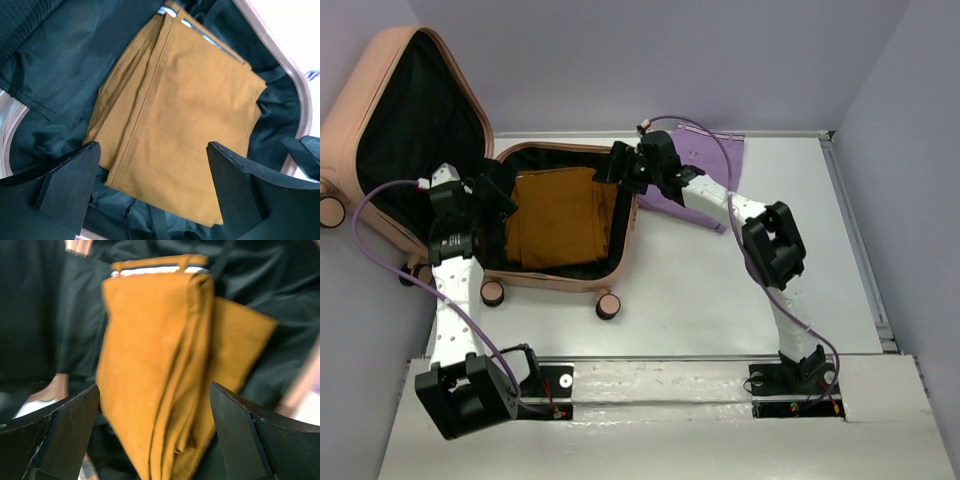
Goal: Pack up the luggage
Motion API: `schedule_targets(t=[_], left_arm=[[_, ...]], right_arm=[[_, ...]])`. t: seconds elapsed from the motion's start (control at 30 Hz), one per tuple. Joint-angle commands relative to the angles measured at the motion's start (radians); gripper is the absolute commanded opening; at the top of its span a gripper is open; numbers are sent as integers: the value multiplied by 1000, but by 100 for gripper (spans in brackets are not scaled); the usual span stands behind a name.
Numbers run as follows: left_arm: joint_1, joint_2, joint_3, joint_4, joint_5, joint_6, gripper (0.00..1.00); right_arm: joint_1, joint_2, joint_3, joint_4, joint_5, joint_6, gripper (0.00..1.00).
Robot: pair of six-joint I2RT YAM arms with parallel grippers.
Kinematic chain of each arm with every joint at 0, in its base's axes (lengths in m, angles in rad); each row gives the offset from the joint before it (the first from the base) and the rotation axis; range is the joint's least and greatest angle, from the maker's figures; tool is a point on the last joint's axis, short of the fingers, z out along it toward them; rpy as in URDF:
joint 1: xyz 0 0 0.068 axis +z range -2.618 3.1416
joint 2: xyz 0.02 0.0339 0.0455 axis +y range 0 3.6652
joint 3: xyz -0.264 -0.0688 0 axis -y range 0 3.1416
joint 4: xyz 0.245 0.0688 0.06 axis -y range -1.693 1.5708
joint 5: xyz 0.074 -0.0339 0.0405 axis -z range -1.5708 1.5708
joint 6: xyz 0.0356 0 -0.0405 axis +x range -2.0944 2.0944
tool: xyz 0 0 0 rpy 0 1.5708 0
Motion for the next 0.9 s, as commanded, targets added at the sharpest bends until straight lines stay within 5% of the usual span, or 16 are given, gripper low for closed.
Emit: schedule_targets(t=[0.0,0.2,0.4,0.7,0.87], left_arm=[[-3,-81,86,35,-16,-9,99],[-124,-137,69,71,36,-4,99],[-495,-173,8,146,-13,-33,99],[-856,-148,-17,203,-110,-75,99],[-956,-125,-26,210,-177,-81,99]], right_arm=[[-20,-145,55,-117,73,-145,96],[-140,-379,-215,-121,219,-243,81],[-348,-511,-610,-120,346,-272,92],[-450,-417,-746,-77,299,-297,100],[-450,-356,-764,19,185,-254,84]])
